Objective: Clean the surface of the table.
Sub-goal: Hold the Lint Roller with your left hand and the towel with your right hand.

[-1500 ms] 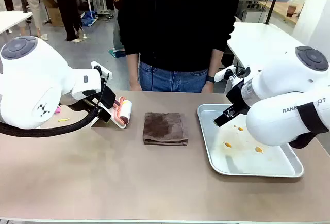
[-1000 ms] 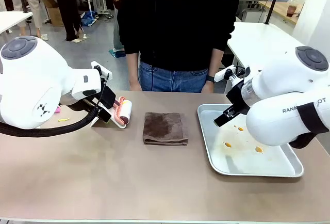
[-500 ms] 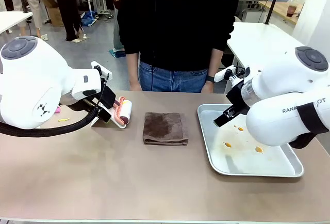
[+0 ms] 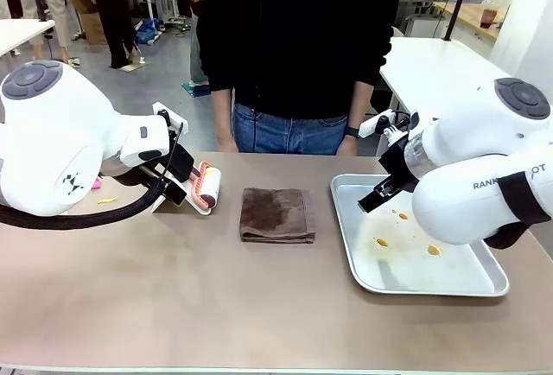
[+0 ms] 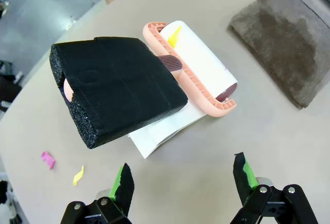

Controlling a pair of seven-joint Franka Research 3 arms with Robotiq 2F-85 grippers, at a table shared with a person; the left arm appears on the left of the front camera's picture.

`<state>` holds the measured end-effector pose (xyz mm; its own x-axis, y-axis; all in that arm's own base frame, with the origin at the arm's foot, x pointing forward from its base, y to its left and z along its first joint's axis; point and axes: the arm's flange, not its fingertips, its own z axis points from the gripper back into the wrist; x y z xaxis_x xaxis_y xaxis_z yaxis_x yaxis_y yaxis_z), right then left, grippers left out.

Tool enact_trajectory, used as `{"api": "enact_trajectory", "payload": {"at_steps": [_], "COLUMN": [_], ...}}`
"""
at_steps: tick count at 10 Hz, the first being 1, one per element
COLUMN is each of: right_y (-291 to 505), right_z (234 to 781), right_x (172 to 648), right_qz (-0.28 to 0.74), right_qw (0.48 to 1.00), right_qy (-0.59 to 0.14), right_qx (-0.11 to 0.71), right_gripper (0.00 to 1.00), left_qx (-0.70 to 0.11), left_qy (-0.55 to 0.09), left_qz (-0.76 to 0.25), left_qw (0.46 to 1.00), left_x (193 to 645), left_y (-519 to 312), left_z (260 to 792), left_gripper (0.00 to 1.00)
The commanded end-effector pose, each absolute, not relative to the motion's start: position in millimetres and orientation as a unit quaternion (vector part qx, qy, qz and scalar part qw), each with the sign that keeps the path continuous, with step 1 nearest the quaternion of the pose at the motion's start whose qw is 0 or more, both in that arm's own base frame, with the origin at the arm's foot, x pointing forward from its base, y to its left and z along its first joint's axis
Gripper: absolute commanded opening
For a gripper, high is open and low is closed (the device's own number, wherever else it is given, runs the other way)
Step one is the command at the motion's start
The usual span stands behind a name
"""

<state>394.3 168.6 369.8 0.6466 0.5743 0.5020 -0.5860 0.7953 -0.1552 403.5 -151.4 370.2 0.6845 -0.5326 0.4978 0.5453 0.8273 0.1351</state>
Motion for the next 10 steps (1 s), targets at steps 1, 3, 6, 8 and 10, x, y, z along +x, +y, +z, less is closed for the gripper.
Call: {"api": "enact_trajectory", "payload": {"at_steps": [1, 3, 6, 8, 10], "right_y": [168.6, 163.9, 121.2, 89.1, 43.9], "right_z": [369.8, 388.7, 440.7, 468.1, 478.0], "right_x": [394.3, 384.4, 370.2, 362.5, 361.4], "right_qz": [0.320, 0.316, 0.295, 0.274, 0.184], "right_qw": [0.907, 0.908, 0.907, 0.917, 0.927], "right_qy": [-0.273, -0.271, -0.292, -0.248, -0.230], "right_qx": [0.011, 0.043, 0.073, 0.149, 0.234], "right_gripper": [1.00, 1.00, 1.00, 1.00, 1.00], "left_qx": [-0.012, -0.052, -0.070, -0.103, -0.183], "left_qy": [-0.267, -0.262, -0.254, -0.272, -0.271], "left_qz": [-0.294, -0.296, -0.275, -0.278, -0.242], "left_qw": [0.918, 0.917, 0.925, 0.916, 0.914], "left_x": [403.5, 389.9, 354.3, 329.8, 328.3], "left_y": [-151.4, -145.2, -115.2, -86.2, -41.8], "left_z": [370.2, 390.3, 444.4, 476.7, 492.6], "left_gripper": [1.00, 1.00, 1.00, 1.00, 1.00]}}
